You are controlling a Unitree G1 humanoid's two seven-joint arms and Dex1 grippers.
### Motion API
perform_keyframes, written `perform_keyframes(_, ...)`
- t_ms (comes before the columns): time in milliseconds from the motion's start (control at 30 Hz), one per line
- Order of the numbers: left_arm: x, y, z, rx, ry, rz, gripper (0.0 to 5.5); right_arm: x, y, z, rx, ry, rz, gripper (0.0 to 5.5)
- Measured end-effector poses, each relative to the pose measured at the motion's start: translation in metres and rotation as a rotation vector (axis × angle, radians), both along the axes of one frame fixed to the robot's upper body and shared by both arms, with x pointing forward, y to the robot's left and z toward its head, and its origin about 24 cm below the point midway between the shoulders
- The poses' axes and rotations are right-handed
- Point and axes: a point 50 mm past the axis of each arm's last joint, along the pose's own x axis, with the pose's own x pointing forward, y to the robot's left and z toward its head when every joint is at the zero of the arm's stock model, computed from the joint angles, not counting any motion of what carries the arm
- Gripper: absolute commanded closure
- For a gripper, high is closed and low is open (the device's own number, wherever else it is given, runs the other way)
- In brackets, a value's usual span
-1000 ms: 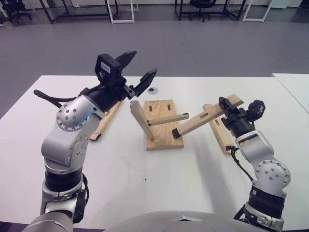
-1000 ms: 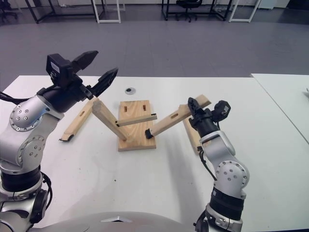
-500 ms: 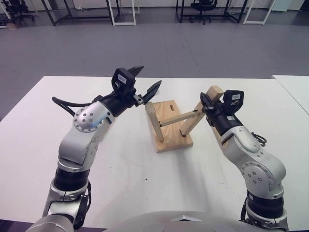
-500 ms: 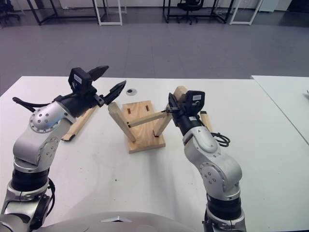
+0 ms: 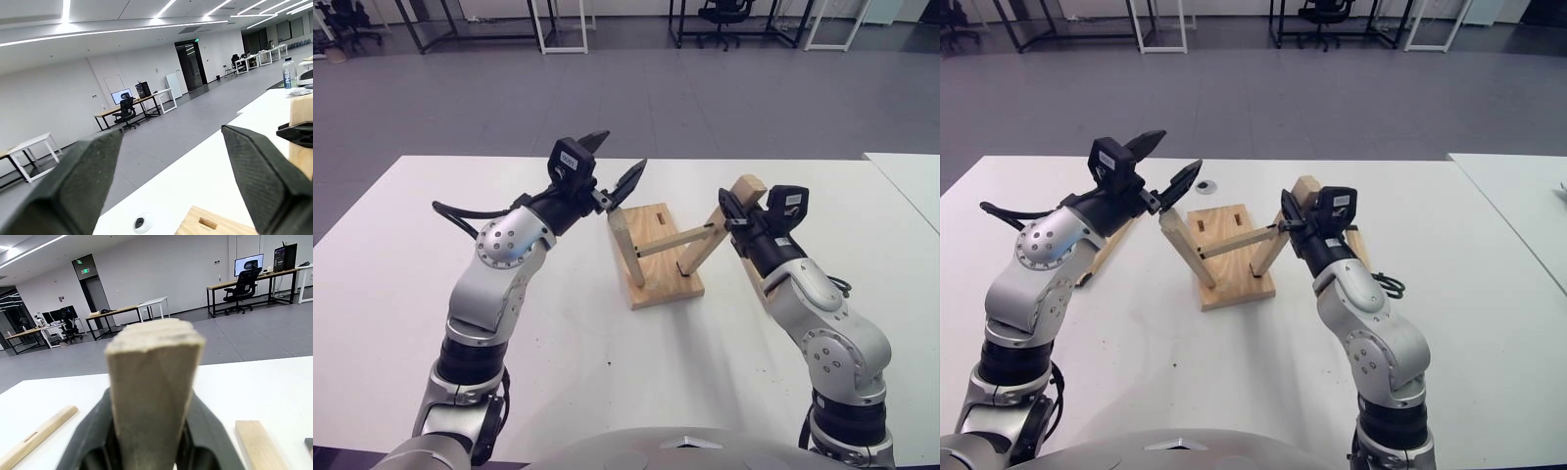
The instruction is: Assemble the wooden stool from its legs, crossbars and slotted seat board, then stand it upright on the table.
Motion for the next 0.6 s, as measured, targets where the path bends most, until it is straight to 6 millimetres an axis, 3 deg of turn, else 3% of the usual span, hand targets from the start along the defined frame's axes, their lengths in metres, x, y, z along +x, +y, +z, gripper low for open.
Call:
perform_keyframes(133,0.000,-0.007,0.021,0.036,-0.044,-0.022,1.81,-0.003,-0.002,-0.006,0.002,-0.012,0.010,4.47)
perform_keyframes(267,-0.014,-0.015,0.044,0.039,-0.094,-0.094,1.81,-0.006,-0.002,-0.009,-0.006,-0.029,0.012,4.47)
perform_keyframes(467,-0.018,-0.014,0.039,0.070,-0.062,-0.089,1.81,-0.005,-0.003,-0.009,-0.008,-0.033,0.018,4.47)
perform_keyframes(533,-0.017,-0.012,0.022,0.104,-0.002,-0.072,1.81,-0.004,-0.002,-0.009,-0.009,-0.035,0.025,4.47)
perform_keyframes(600,-0.017,-0.009,0.010,0.141,0.014,-0.053,1.81,-0.003,-0.004,-0.008,-0.020,-0.041,0.033,3.94)
